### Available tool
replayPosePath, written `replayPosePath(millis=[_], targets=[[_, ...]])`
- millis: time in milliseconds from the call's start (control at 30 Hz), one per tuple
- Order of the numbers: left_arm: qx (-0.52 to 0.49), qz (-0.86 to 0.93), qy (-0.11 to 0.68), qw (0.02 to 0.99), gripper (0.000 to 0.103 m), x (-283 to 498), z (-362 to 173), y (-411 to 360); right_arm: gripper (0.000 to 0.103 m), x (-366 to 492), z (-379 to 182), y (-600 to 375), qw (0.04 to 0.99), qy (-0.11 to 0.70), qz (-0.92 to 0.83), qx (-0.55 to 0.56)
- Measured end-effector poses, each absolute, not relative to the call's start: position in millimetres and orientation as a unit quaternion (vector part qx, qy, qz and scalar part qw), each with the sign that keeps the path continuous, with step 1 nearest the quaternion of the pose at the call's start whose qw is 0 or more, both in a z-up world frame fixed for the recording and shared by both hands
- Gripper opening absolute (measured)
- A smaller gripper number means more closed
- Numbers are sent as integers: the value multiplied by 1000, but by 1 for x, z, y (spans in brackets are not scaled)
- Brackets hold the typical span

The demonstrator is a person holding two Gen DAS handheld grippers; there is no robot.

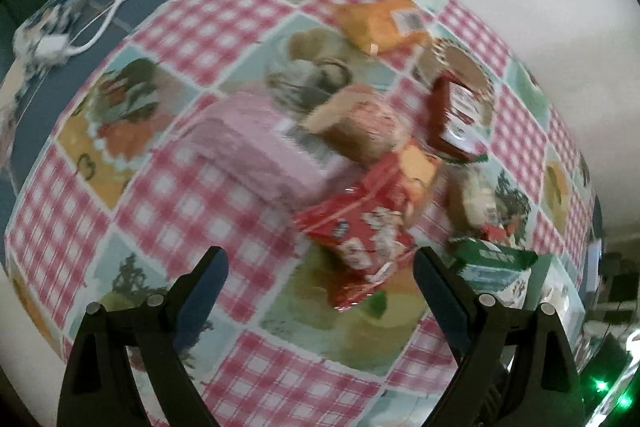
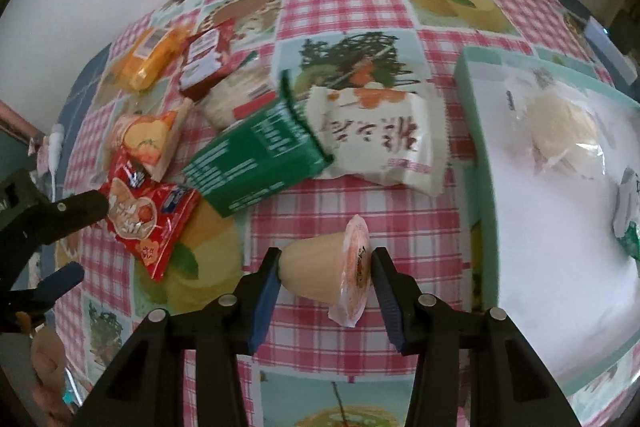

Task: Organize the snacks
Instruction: 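Grasp the pudding cup with the right tool and lift it, then grasp the red nice bag with the left tool while the right tool carries the cup toward the tray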

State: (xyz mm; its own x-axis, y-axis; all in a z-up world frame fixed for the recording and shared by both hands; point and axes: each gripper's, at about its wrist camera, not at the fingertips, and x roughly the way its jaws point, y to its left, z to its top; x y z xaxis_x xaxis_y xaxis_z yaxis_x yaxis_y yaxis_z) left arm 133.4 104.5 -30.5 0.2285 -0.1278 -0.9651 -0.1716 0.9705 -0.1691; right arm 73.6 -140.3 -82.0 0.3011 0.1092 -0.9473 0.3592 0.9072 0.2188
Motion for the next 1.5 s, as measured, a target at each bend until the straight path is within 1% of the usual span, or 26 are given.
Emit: replayPosePath(millis=[200, 233, 267, 300, 333, 367, 567, 767, 1100, 1300, 1367, 1500], targets=[[-108, 20, 623, 775, 93, 144, -43, 68, 48, 72, -84, -157, 780, 586, -83, 204], [-110, 22, 623, 774, 89, 145, -45, 65, 48, 72, -83, -158, 780, 586, -83, 204], [-115, 24, 622, 774, 77, 146, -45, 60, 48, 72, -83, -157, 779, 587, -83, 204], [-117, 25, 621, 775, 69, 146, -47, 58, 48, 72, -83, -156, 779, 587, -83, 204], [-120, 27, 618, 776, 59, 147, -46, 53, 48, 72, -82, -154, 779, 587, -84, 203], [-124, 26, 616, 777, 53, 147, -47, 53, 48, 72, -83, -155, 779, 587, -84, 202], [-142, 20, 614, 776, 51, 148, -46, 39, 47, 68, -81, -154, 779, 587, -85, 202], [-139, 13, 612, 778, 50, 147, -38, 33, 46, 71, -76, -149, 777, 585, -80, 217], [-141, 2, 591, 794, 50, 143, -11, 27, 46, 59, -38, -150, 792, 562, -78, 225], [-140, -6, 573, 808, 51, 147, 7, 45, 46, 48, -16, -154, 806, 540, -80, 226], [-138, -7, 569, 811, 51, 152, 12, 13, 46, 45, -11, -156, 809, 536, -85, 225], [-138, -11, 563, 815, 51, 161, 13, -15, 46, 38, -5, -164, 814, 529, -96, 222]])
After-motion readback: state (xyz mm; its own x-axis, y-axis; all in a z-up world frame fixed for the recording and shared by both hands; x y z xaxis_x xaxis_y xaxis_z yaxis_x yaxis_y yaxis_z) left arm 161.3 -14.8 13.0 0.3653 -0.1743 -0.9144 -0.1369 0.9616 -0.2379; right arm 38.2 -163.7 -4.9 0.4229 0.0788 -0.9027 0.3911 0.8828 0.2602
